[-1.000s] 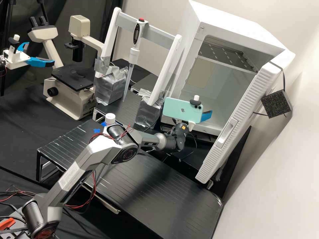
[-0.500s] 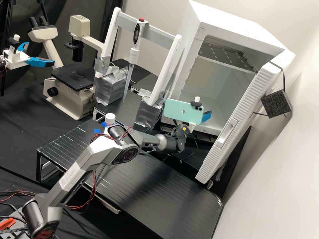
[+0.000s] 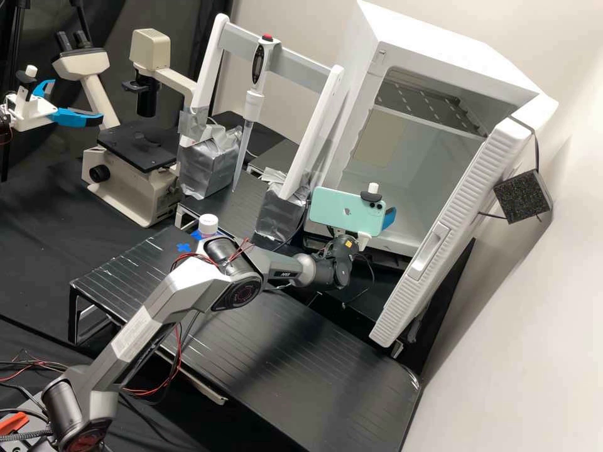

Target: Move the petri dish to the microscope

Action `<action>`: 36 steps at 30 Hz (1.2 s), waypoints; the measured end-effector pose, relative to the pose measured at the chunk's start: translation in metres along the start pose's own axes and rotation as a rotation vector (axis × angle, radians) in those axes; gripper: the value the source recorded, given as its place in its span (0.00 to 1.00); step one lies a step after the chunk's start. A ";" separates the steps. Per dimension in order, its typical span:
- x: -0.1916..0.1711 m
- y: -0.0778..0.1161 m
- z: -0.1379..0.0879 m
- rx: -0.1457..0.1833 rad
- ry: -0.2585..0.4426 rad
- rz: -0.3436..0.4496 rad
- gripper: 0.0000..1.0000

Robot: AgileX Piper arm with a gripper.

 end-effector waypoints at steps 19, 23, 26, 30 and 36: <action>0.000 -0.001 0.000 -0.016 0.002 -0.012 0.00; 0.000 -0.001 0.000 -0.020 0.002 -0.015 0.00; -0.001 -0.001 0.001 -0.027 0.002 -0.020 0.00; -0.001 -0.001 0.002 -0.029 0.001 -0.020 0.00; -0.002 0.001 0.004 -0.029 -0.007 -0.018 0.00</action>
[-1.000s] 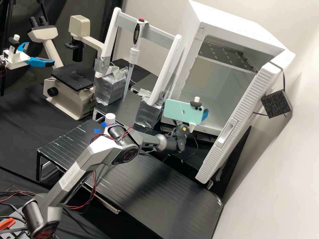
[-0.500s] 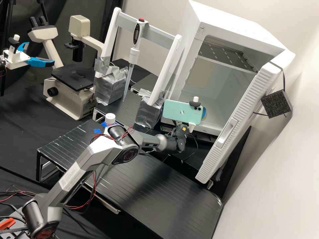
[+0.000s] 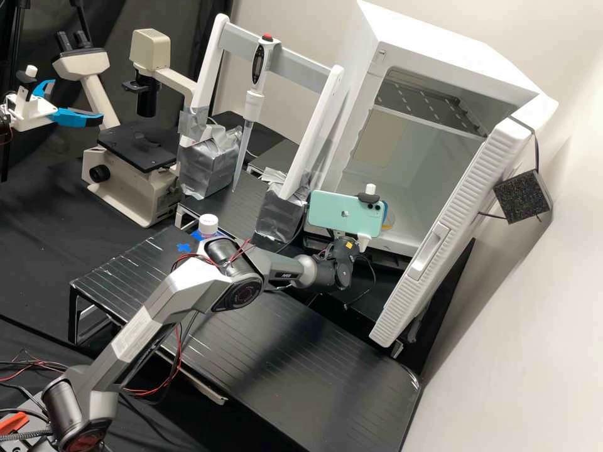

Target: Move the petri dish to the microscope

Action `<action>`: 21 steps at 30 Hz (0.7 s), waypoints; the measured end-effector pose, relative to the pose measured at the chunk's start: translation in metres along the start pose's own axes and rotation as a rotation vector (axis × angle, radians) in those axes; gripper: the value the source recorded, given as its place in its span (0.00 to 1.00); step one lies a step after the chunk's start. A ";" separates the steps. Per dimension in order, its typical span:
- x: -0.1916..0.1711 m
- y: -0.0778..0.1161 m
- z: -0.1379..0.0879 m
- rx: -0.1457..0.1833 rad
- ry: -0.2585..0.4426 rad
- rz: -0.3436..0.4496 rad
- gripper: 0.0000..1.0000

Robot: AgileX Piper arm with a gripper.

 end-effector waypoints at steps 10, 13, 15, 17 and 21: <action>0.000 0.003 0.001 -0.004 -0.011 0.004 1.00; 0.001 0.006 0.000 -0.010 -0.017 0.010 1.00; 0.002 0.008 0.002 -0.013 -0.036 0.010 1.00; 0.002 0.007 0.004 -0.013 -0.057 0.005 1.00; 0.002 0.007 0.004 -0.012 -0.060 0.004 1.00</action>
